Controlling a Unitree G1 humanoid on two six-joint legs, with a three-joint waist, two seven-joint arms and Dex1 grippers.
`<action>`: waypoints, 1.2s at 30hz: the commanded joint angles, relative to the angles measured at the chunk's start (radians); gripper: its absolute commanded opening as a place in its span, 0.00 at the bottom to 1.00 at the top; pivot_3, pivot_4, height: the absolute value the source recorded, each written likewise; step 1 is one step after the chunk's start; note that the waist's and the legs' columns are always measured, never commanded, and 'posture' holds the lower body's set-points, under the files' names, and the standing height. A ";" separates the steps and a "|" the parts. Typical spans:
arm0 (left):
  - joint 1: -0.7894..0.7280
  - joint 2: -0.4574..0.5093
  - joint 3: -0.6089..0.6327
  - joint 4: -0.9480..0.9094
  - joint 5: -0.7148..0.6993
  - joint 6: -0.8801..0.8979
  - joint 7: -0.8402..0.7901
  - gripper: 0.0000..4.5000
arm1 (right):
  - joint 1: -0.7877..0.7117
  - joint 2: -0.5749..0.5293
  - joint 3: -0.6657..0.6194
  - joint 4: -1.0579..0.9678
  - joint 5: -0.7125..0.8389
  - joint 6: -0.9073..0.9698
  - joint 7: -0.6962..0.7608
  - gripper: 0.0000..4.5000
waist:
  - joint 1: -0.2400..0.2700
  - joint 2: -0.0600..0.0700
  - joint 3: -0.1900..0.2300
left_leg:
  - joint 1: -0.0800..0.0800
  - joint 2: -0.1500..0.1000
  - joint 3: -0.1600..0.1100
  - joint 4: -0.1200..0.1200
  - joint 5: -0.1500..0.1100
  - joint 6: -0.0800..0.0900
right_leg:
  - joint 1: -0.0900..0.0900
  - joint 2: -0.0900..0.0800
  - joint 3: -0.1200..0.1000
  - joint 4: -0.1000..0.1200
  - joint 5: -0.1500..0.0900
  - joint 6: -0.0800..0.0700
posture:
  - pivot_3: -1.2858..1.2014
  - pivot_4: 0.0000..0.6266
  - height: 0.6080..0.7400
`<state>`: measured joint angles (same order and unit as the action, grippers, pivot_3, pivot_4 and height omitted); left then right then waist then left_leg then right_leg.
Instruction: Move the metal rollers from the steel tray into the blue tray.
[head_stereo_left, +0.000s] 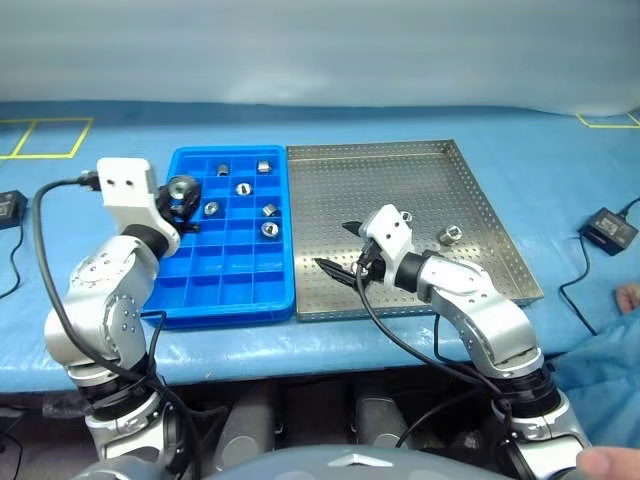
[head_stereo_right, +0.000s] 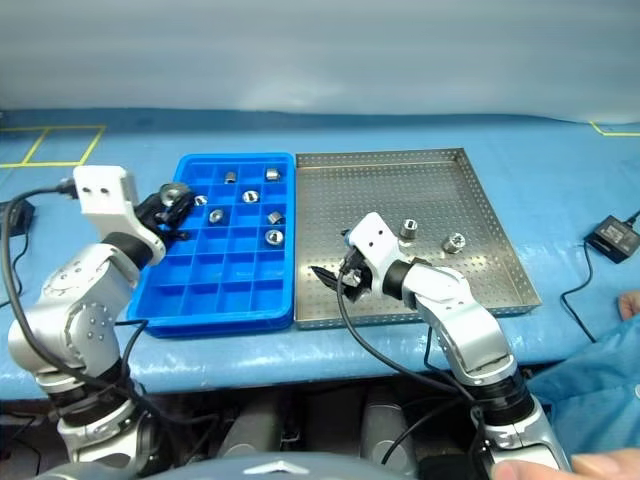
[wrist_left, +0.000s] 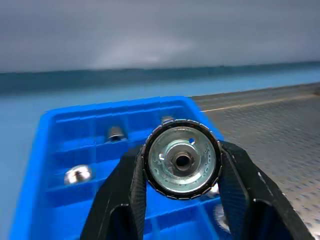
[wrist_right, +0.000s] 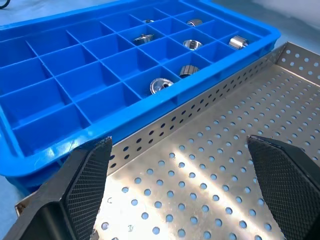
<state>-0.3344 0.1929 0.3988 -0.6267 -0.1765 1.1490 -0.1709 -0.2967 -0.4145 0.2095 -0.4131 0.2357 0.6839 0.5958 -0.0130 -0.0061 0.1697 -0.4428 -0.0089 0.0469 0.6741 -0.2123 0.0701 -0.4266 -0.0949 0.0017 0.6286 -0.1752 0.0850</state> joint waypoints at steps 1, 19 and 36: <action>-0.005 -0.008 -0.036 0.021 0.034 -0.025 0.070 0.38 | -0.030 0.008 0.023 -0.021 -0.014 -0.023 -0.006 1.00 | 0.014 0.000 0.000 | 0.000 0.000 0.000 0.000 0.000 0.001 | 0.000 0.000 0.000 0.000 0.000 0.000 | 0.54 0.24 1.00; 0.020 -0.011 -0.108 0.281 0.067 -0.216 0.141 0.38 | -0.022 -0.014 0.036 -0.069 -0.039 -0.015 -0.035 1.00 | 0.024 0.000 0.000 | -0.003 0.000 0.000 0.000 0.000 0.000 | -0.002 0.000 0.000 -0.001 0.000 -0.001 | 0.52 0.24 1.00; -0.041 -0.098 -0.174 0.243 -0.167 -0.377 -0.059 0.90 | 0.013 -0.053 0.014 -0.106 -0.076 0.005 -0.072 1.00 | 0.010 0.000 0.000 | -0.004 0.000 0.000 0.000 -0.001 0.000 | -0.003 -0.001 -0.001 -0.002 0.000 -0.001 | 0.49 0.24 1.00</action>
<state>-0.3366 0.1040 0.2747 -0.3215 -0.2601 0.8117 -0.1398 -0.2856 -0.4499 0.2580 -0.4753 0.1738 0.6868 0.5379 -0.0028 -0.0064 0.1698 -0.4472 -0.0089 0.0468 0.6740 -0.2129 0.0699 -0.4293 -0.0964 0.0005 0.6266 -0.1750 0.0840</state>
